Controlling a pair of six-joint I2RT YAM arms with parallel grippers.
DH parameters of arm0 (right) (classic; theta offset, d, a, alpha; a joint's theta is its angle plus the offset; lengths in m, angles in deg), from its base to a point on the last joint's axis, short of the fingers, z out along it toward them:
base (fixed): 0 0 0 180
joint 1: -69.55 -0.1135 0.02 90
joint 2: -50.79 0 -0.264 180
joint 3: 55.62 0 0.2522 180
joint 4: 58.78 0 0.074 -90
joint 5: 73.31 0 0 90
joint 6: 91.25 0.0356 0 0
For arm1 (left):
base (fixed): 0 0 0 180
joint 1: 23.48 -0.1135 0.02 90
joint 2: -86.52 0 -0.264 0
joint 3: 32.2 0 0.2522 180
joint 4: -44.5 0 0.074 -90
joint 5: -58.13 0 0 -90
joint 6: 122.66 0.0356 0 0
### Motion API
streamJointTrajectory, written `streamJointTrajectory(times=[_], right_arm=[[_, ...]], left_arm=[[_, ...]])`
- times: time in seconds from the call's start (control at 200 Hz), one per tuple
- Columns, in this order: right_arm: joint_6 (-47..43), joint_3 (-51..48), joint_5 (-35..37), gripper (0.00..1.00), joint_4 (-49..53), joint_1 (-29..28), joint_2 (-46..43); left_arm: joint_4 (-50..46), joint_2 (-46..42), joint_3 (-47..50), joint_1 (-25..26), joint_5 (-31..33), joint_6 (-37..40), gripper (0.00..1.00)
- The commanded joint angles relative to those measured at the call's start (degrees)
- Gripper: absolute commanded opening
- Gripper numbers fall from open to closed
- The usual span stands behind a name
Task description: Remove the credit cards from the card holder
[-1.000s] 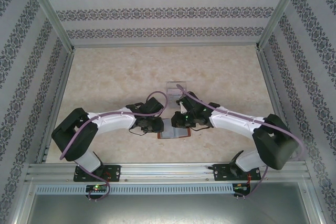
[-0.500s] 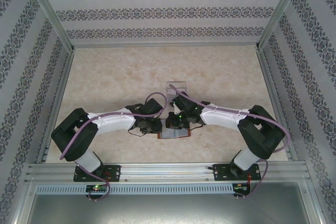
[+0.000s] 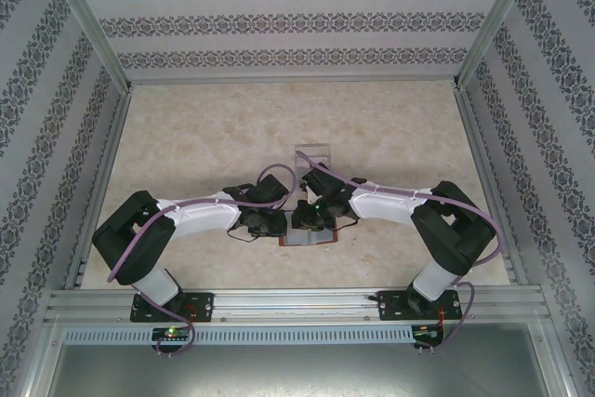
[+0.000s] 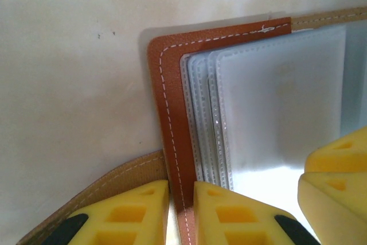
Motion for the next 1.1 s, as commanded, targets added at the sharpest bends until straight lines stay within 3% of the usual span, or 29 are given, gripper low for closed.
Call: streamJointTrajectory(times=[0.0,0.774,1.094], right_arm=[[-1.08,1.50,1.70,0.21,2.71,-0.51,0.81],[-3.07,3.16,8.54,0.38,11.27,-0.48,-1.05],[-3.29,3.52,9.48,0.50,12.60,-0.60,-1.54]], left_arm=[[-0.80,0.92,-0.13,0.20,-0.74,-0.20,0.20],[-0.96,0.97,-0.59,0.20,-1.14,0.14,0.19],[-0.77,0.96,-0.62,0.21,-1.15,0.04,0.19]])
